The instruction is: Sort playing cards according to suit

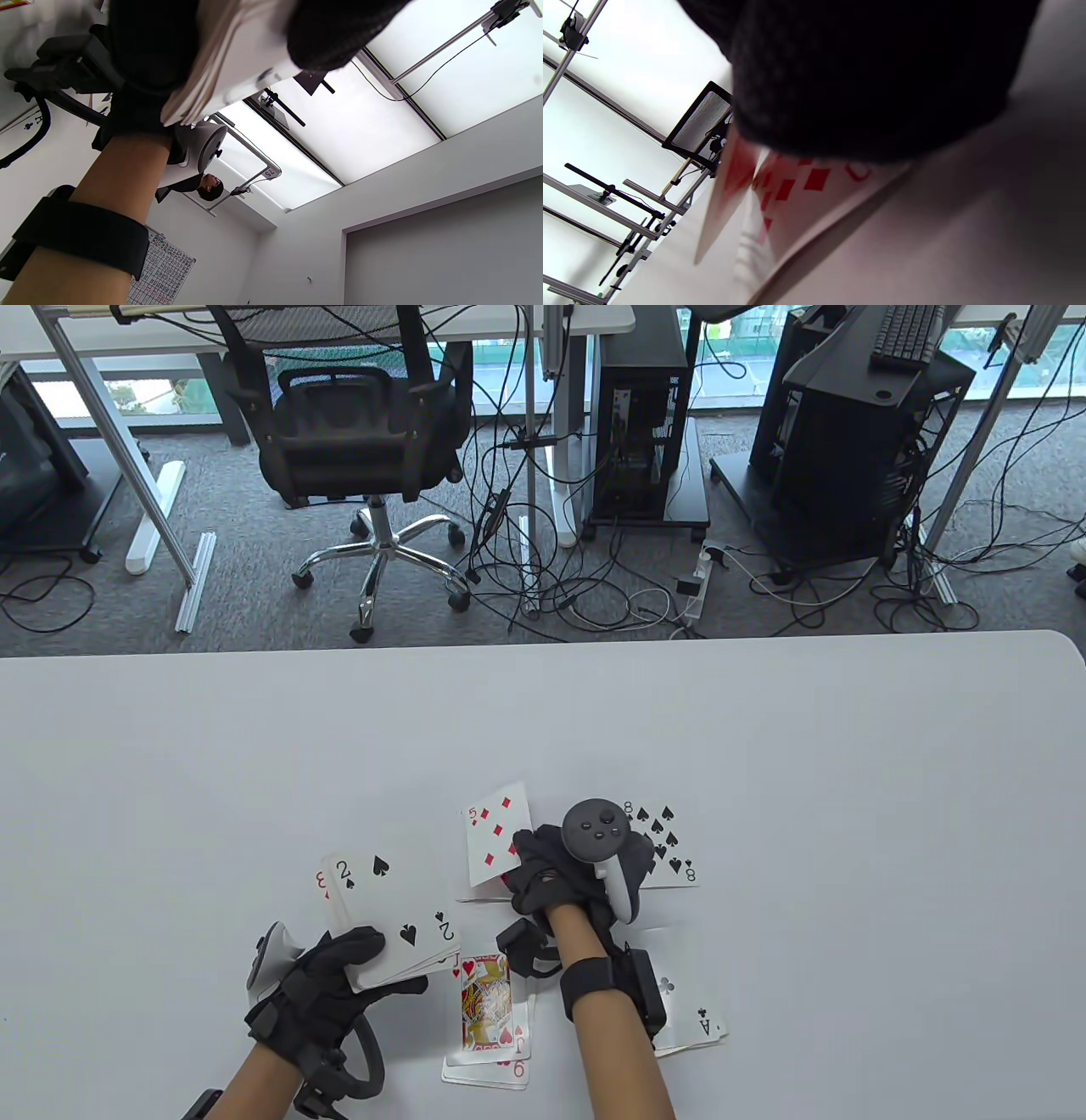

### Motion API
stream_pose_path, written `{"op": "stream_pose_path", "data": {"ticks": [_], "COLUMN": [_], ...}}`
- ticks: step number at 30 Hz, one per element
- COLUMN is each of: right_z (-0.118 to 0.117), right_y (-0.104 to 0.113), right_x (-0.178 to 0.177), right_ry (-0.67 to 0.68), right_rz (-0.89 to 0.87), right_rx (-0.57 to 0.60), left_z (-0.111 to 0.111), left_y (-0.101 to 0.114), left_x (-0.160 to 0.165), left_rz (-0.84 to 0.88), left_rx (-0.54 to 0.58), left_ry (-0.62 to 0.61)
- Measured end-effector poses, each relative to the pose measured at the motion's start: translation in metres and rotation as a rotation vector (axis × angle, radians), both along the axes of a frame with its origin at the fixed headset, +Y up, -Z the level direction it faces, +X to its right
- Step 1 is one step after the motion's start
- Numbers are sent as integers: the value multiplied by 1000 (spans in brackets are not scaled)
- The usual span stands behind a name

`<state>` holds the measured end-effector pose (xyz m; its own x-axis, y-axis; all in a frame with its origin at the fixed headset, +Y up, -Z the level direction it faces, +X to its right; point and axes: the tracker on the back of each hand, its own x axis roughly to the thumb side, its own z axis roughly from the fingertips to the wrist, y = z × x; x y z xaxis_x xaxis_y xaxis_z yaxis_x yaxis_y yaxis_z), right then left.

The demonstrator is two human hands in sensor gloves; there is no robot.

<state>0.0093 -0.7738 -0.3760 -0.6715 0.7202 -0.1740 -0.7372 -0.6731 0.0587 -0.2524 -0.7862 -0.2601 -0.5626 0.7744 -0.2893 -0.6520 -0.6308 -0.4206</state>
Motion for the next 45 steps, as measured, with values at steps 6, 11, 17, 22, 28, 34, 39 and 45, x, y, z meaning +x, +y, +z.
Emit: {"op": "stream_pose_path", "data": {"ticks": [6, 11, 17, 22, 28, 34, 39, 45], "right_z": [-2, 0, 4, 9, 33, 71, 93, 100], "right_y": [8, 2, 1, 15, 42, 53, 52, 51], "right_x": [-24, -43, -55, -47, -32, -25, -38, -43], "right_ry": [149, 243, 307, 302, 346, 345, 490, 458], "right_rz": [387, 684, 845, 725, 206, -183, -174, -207], "right_rx": [-48, -56, -49, -2, 173, 356, 311, 382], "left_z": [0, 0, 0, -1, -1, 0, 0, 0], "left_y": [0, 0, 0, -1, -2, -4, -4, -6], "left_x": [0, 0, 0, 0, -1, -1, -1, 0], "left_rz": [-8, -10, -9, -13, -42, -63, -72, -50], "left_rx": [2, -2, 2, 3, 0, -11, -14, -7], "left_ry": [1, -3, -4, -4, 3, -4, -9, -23]}}
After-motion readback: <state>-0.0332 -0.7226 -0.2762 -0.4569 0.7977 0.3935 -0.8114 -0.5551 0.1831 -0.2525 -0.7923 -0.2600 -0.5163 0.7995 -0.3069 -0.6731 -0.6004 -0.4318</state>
